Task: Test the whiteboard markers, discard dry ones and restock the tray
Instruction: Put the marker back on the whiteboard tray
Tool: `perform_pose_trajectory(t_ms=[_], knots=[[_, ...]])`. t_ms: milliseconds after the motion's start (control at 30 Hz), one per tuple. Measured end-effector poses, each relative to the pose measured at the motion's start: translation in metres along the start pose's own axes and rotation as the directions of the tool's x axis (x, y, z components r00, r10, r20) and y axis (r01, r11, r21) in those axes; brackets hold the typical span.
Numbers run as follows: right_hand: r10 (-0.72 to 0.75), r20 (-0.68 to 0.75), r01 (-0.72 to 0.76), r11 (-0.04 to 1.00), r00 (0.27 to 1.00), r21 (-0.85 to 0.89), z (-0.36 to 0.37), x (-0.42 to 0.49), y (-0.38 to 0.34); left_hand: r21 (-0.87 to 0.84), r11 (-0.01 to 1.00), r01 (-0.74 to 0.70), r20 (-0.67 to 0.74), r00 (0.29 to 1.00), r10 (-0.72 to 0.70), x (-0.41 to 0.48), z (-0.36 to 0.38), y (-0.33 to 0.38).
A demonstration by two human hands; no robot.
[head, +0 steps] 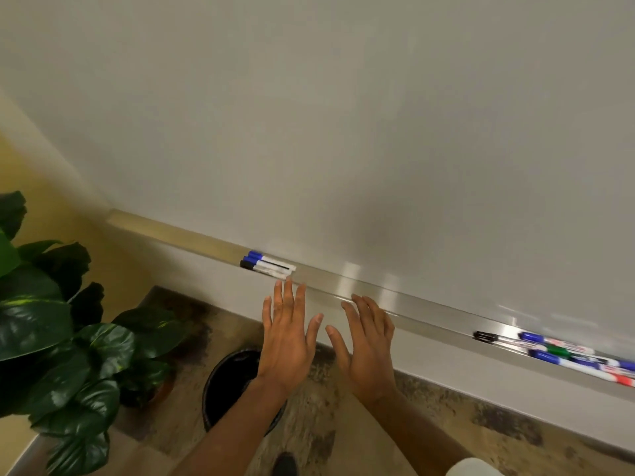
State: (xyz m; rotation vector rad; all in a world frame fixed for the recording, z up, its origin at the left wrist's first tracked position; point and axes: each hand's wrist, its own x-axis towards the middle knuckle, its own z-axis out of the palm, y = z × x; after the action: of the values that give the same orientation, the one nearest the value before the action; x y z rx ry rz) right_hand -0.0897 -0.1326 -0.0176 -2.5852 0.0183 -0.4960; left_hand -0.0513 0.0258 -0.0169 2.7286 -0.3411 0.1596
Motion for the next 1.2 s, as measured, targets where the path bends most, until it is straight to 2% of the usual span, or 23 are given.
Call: perform_pose_trajectory(t_ms=[467, 767, 1000, 1200], knots=[[0.146, -0.090, -0.159, 0.975, 0.985, -0.153, -0.086, -0.022, 0.104, 0.072, 0.978, -0.195, 0.154, 0.971, 0.183, 0.022, 0.035, 0.110], [0.328, -0.102, -0.343, 0.908, 0.939, -0.239, -0.119, -0.045, 0.188, 0.044, 0.942, -0.333, 0.192, 0.928, 0.319, 0.028, 0.069, 0.167], [0.406, -0.100, -0.417, 0.868, 0.909, -0.271, -0.126, -0.055, 0.237, 0.029, 0.930, -0.368, 0.228, 0.908, 0.352, 0.029, 0.099, 0.201], [0.384, -0.097, -0.395, 0.872, 0.918, -0.288, -0.126, -0.052, 0.264, 0.003, 0.933, -0.359, 0.265, 0.900, 0.345, 0.028, 0.126, 0.217]])
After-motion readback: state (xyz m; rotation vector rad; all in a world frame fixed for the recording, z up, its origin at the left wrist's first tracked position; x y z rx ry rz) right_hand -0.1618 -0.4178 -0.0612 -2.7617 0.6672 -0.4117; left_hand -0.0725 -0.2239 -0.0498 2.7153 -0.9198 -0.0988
